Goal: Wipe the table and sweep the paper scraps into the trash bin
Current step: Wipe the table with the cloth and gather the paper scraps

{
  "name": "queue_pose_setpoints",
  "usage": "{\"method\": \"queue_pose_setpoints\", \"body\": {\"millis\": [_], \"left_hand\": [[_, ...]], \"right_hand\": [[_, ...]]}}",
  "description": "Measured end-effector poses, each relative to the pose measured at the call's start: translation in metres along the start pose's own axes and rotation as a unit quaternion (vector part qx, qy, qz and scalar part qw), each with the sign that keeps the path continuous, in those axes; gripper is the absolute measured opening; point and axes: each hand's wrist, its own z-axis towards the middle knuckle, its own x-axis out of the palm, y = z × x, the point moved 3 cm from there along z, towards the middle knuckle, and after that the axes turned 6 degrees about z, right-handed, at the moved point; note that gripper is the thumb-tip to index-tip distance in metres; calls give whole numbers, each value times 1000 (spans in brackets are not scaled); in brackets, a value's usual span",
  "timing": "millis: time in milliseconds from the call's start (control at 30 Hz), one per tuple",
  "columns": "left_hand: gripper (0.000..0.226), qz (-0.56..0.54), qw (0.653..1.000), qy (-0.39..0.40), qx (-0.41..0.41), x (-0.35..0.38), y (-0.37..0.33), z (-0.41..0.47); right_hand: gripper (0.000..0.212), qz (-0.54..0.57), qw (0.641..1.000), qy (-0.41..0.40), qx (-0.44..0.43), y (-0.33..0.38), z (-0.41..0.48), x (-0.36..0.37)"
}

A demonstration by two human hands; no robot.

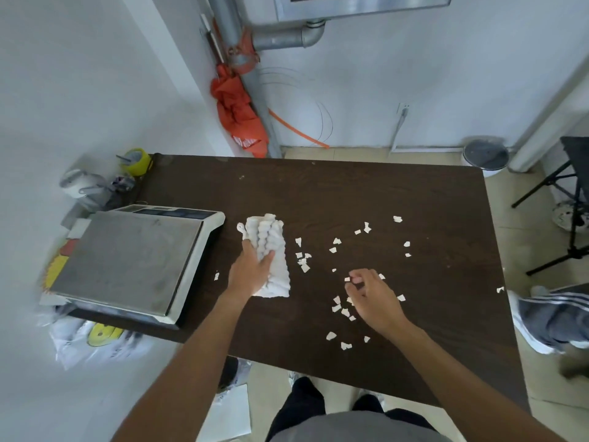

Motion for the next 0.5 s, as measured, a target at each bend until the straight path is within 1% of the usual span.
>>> {"method": "queue_pose_setpoints", "body": {"millis": [100, 200, 333, 433, 500], "left_hand": [[61, 19, 999, 0, -28, -14, 3, 39], [69, 47, 998, 15, -27, -15, 3, 76], [68, 87, 995, 49, 29, -3, -8, 101], [69, 81, 990, 78, 87, 8, -26, 101], [70, 91, 981, 102, 139, 18, -38, 95]], "right_hand": [[31, -5, 1000, -12, 26, -6, 0, -6], [32, -14, 998, -26, 49, -11, 0, -9], [35, -8, 995, -47, 83, -17, -1, -11], [36, -11, 993, -53, 108, -21, -4, -8], [36, -9, 991, -56, 123, -23, -9, -3]]}}
